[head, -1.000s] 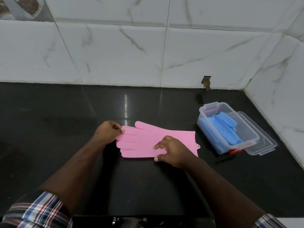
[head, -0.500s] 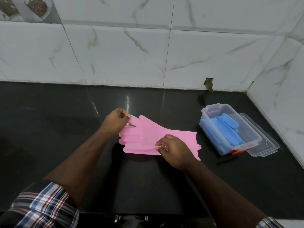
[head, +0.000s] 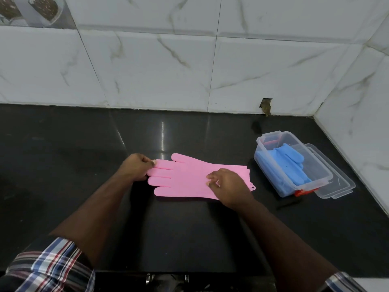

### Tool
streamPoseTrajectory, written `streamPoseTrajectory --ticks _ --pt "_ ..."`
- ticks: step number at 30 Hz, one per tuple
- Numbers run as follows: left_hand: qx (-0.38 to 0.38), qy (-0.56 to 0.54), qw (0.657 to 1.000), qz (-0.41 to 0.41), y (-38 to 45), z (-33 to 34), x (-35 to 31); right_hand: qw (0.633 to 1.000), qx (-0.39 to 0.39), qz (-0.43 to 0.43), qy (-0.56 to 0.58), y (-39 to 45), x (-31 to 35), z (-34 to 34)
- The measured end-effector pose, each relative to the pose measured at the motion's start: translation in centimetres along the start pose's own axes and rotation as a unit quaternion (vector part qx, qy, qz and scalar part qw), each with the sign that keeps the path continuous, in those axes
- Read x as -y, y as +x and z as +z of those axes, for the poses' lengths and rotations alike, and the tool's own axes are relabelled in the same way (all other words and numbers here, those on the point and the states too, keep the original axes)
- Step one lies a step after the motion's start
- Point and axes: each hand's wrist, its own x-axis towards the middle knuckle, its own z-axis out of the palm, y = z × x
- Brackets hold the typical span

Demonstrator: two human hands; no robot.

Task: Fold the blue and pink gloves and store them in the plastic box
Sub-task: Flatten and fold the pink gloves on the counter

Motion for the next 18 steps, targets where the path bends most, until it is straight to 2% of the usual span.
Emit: streamPoseTrajectory --ticks 4,8,15,18 --pt "0.031 -0.06 0.997 -0.024 -1.0 -0.2 0.3 0.989 -0.065 0.084 -0.1 1.3 -2.8 -2.2" --pt "0.016 -0.104 0.994 -0.027 -1.7 -0.1 0.3 0.971 -0.009 0.155 -0.181 2.1 -4.3 -3.2" --pt "0.009 -0.173 0.984 -0.032 -2.1 0.3 0.2 0.969 -0.043 0.168 -0.175 2.7 -4.9 -3.7" --pt "-0.003 -0.183 0.983 -0.026 -1.8 0.3 0.0 0.977 -0.093 0.17 -0.084 2.4 -5.0 -4.0"
